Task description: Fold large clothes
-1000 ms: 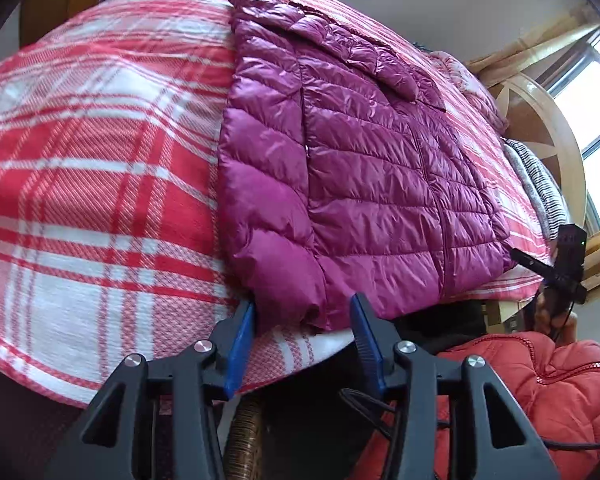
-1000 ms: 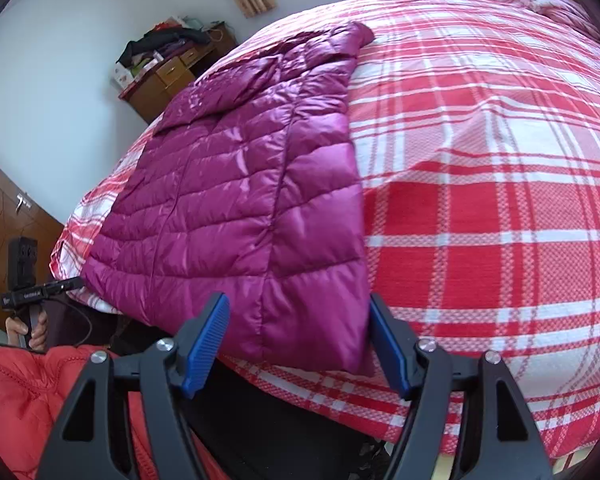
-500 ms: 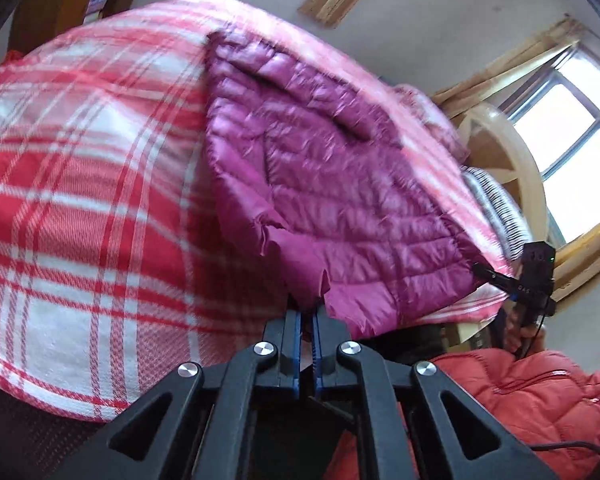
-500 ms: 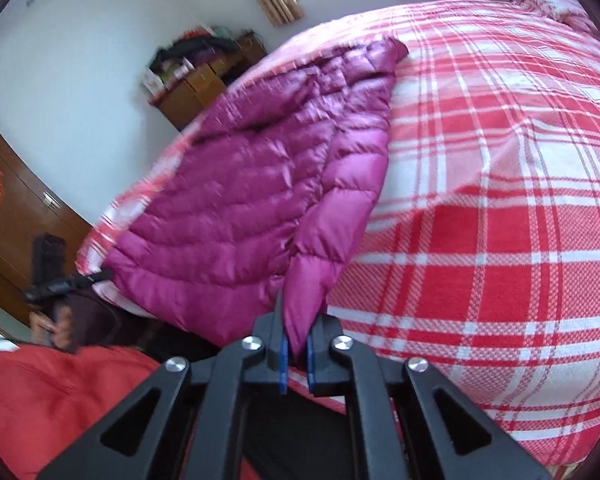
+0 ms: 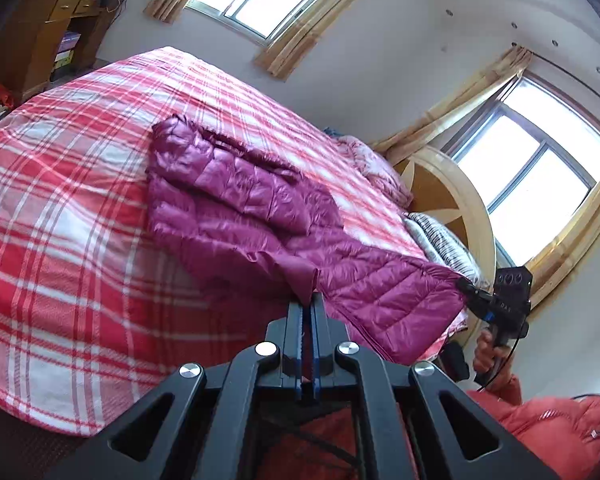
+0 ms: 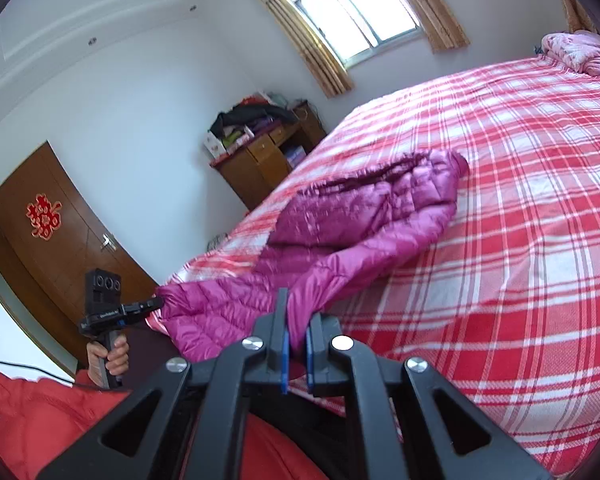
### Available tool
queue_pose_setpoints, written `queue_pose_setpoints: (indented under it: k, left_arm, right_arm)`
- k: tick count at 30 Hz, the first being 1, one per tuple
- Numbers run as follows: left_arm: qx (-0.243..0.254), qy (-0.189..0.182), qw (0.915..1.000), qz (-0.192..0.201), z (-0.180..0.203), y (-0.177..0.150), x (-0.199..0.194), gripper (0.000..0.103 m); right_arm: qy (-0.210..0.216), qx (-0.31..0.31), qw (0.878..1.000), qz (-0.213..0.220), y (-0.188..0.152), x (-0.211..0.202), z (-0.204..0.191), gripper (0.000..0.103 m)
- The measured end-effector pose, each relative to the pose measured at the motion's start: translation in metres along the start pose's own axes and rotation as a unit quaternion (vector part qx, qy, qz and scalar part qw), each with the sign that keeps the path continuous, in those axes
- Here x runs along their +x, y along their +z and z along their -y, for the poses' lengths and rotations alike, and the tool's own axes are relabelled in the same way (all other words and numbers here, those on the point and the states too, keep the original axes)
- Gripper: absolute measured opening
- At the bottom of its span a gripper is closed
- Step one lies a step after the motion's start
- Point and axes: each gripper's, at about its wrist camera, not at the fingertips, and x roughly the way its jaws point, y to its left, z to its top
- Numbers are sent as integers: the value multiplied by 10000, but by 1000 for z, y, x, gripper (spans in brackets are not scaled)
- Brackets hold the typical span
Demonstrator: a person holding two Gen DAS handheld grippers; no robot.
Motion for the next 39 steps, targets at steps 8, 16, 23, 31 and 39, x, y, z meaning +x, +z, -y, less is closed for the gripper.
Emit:
queue_pose_setpoints:
  k: [8, 16, 23, 31, 39]
  left_arm:
    - [-130, 246, 9976, 631, -11, 91, 38, 2]
    - [-387, 1106, 9896, 838, -56, 214, 125, 1]
    - [-674, 1826, 9778, 780, -112, 290, 222, 1]
    - [-735, 2754, 9560, 696, -170, 317, 312, 1]
    - [-909, 2929, 9511, 377, -197, 299, 345, 1]
  right_arm:
    - [-204, 279, 9987, 382, 79, 32, 36, 8]
    - [-605, 852, 9937, 407, 165, 119, 99, 8]
    - [-1349, 1291, 9817, 371, 207, 214, 167, 8]
    - [-2428, 1535, 9578, 105, 191, 284, 235, 9]
    - [-2494, 1660, 9541, -17, 173, 302, 257, 12]
